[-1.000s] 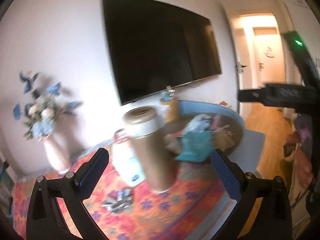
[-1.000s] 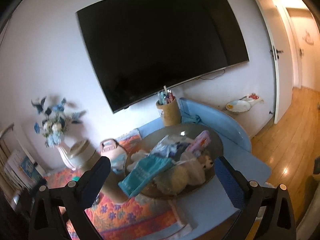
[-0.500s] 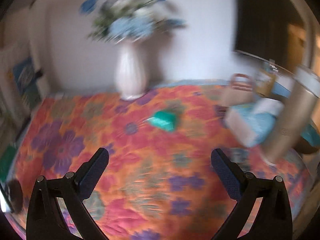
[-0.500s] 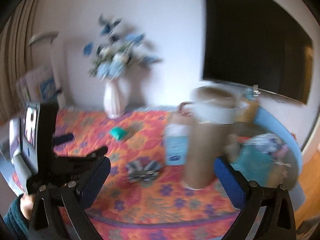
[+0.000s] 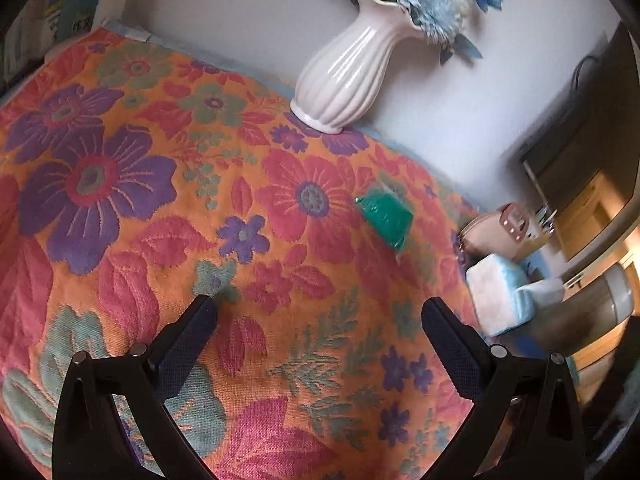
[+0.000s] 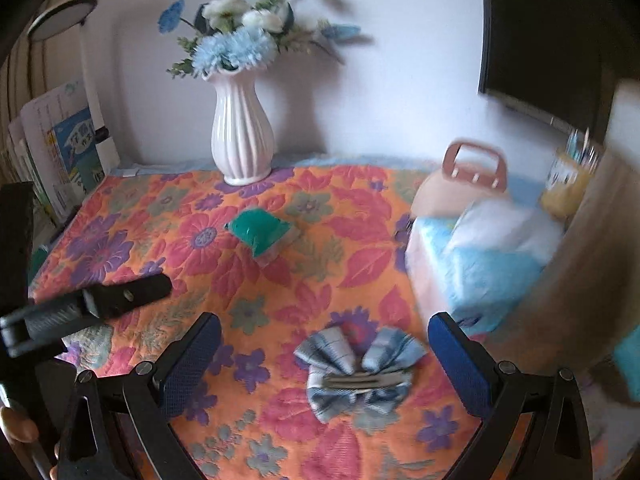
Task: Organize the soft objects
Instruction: 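Move both open tools back over the quilt, then grasp the green packet with the left gripper while the right gripper grasps the blue plaid bow clip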
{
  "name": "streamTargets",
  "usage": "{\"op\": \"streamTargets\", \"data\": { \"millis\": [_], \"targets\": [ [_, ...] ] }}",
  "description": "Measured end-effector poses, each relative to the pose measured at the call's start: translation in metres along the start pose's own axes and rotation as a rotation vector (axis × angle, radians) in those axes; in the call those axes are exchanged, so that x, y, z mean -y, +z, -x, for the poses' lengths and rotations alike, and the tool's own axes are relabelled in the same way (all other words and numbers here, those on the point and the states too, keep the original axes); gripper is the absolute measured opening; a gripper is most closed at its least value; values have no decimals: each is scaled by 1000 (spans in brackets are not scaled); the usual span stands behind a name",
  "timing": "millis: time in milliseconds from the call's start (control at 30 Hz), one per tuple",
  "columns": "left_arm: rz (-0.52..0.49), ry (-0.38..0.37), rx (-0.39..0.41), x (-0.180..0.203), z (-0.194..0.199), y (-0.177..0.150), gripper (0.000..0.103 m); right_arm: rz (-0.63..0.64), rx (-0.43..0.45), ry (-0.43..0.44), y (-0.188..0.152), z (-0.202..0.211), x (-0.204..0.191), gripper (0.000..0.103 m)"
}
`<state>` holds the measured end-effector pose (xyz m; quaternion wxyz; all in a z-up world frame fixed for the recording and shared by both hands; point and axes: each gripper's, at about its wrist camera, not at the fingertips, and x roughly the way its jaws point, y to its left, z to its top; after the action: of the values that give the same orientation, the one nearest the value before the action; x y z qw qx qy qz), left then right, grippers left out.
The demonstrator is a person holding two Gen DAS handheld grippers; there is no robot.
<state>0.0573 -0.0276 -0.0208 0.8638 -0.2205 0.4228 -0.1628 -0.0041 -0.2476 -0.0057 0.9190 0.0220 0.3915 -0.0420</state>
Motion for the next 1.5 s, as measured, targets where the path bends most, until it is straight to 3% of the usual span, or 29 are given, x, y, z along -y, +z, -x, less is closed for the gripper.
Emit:
{"op": "streamTargets", "data": {
  "millis": [133, 267, 433, 567, 600, 700, 800, 867, 1000, 1100, 1233, 1333, 1367, 1400, 1433, 1467, 1500],
  "targets": [
    [-9, 18, 1, 1, -1, -2, 102, -35, -63, -15, -8, -14, 5, 103],
    [-9, 24, 3, 1, -1, -1, 102, -70, -40, 5, -8, -11, 12, 103],
    [-38, 59, -5, 5, -5, -1, 102, -173, 61, 14, -12, 13, 32, 103],
    [-132, 183, -104, 22, -9, -9, 102, -295, 47, 44, -26, 29, 55, 103],
    [-152, 180, -150, 28, -7, -11, 102, -311, 28, 38, -30, 31, 60, 103],
    [-171, 85, -192, 41, 2, -6, 102, -291, -108, 29, -44, 26, 63, 103],
    [-234, 122, -174, 53, 6, 9, 102, -287, -223, 76, -48, 13, 59, 103],
    [-301, 177, -154, 62, 1, 21, 102, -274, -238, 65, -42, 10, 52, 103],
    [-380, 122, -125, 70, -25, 39, 102, -157, -266, 14, -22, -14, 29, 103],
    [-453, 138, -116, 77, -53, 39, 102, -116, -313, -33, -18, -39, 18, 103],
    [-571, 201, -80, 96, -75, 36, 102, -69, -283, -60, -15, -46, 9, 103],
    [-583, 182, -55, 103, -81, 38, 102, -73, -252, -54, -15, -47, 11, 98],
    [-573, 171, -45, 102, -82, 39, 100, -76, -245, -56, -16, -46, 12, 96],
    [-560, 156, -42, 101, -83, 40, 86, -77, -234, -58, -16, -44, 12, 91],
    [-553, 145, -55, 100, -87, 40, 58, -69, -225, -58, -16, -42, 10, 86],
    [-543, 137, -82, 97, -91, 42, 49, -59, -219, -57, -17, -42, 7, 83],
    [-529, 121, -85, 97, -93, 43, 48, -38, -208, -56, -17, -39, 2, 74]
  ]
}}
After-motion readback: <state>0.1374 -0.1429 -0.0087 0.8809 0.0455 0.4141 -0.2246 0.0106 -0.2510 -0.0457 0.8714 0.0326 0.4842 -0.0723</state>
